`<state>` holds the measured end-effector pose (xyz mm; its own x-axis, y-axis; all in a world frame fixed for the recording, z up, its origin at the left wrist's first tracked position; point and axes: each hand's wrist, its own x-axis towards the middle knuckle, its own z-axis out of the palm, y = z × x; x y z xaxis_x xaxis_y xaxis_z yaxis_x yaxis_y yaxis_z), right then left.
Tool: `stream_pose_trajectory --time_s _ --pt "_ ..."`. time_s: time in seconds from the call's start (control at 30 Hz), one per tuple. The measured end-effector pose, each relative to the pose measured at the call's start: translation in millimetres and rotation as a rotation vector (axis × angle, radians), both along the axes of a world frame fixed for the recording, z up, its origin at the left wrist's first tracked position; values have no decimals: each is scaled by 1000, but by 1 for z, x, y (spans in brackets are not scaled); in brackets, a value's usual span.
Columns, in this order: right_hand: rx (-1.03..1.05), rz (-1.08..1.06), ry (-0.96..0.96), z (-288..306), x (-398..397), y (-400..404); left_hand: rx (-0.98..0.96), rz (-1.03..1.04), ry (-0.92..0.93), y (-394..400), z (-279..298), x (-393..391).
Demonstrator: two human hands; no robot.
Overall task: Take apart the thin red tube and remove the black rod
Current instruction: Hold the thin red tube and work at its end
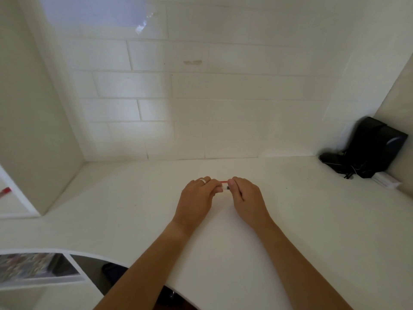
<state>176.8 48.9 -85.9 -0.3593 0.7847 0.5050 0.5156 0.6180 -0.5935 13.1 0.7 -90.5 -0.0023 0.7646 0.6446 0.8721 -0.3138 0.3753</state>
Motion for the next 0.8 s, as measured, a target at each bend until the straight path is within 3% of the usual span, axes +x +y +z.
stream_pose_trajectory --time_s 0.27,0.53,0.8 --pt "-41 43 -29 1 0 1 -109 -9 18 -4 1 -3" --pt "-183 -1 75 4 -3 -2 -11 -53 -75 3 5 0" --pt "-90 -32 -10 3 -5 1 -2 -63 -140 3 1 2"
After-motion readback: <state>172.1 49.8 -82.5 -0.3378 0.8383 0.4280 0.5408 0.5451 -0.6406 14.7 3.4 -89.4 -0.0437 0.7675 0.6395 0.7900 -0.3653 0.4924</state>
